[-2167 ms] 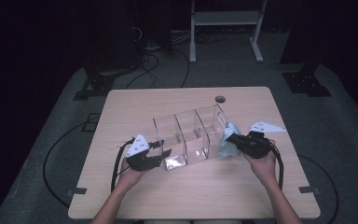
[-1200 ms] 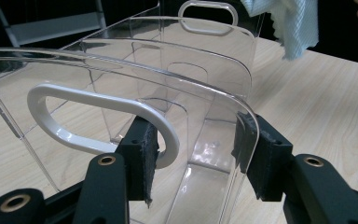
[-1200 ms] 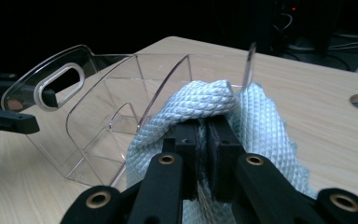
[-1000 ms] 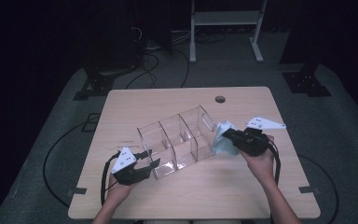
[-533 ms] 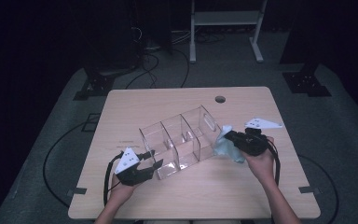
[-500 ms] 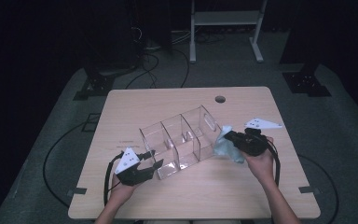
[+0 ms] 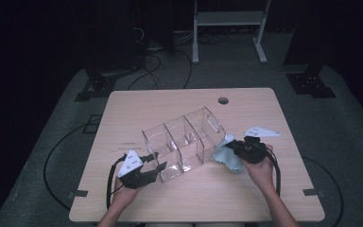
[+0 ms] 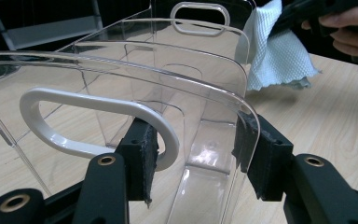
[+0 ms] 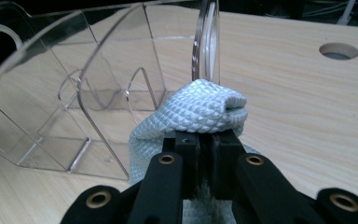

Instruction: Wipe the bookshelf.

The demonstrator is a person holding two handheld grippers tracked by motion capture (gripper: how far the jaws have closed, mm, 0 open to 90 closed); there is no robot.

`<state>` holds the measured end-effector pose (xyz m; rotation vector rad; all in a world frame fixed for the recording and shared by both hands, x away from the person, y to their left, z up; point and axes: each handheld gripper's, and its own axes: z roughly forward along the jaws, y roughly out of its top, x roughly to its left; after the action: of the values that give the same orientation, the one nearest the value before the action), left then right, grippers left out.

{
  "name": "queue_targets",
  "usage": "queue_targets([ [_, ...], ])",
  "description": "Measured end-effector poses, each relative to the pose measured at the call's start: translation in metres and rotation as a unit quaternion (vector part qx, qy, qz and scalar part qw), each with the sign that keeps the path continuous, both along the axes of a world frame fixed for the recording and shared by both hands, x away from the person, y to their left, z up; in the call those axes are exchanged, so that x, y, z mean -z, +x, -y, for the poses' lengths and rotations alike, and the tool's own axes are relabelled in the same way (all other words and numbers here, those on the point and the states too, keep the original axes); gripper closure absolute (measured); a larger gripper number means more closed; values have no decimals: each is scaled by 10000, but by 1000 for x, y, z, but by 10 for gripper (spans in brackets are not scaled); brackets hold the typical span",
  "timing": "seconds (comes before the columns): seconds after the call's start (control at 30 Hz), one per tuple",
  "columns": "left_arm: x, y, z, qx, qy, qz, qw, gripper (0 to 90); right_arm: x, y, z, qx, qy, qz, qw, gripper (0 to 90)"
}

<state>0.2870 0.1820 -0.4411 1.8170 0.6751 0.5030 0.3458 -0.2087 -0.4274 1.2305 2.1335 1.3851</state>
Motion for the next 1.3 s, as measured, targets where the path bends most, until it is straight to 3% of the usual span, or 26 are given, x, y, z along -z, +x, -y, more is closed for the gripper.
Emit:
queue_targets([
  [0.57,1,-1,-1,-15,36,38,10000,488,53,14,-7,123,-214,-598,9979,834],
  [0.73,1,-1,-1,-7,44,45,10000,488,47,12,-6,163,-187,-501,9984,836],
  [0.93,2,-1,-1,-16,37,45,10000,489,18,6,-2,183,68,-46,9998,836],
  [1.0,2,-1,0,-15,36,48,10000,489,14,6,-2,191,99,-4,9998,837],
  [1.13,2,-2,0,-1,29,48,10000,488,20,8,-3,207,90,-96,9997,837],
  [1.3,2,-2,0,7,23,47,10000,487,40,14,-5,218,-122,-352,9991,837],
])
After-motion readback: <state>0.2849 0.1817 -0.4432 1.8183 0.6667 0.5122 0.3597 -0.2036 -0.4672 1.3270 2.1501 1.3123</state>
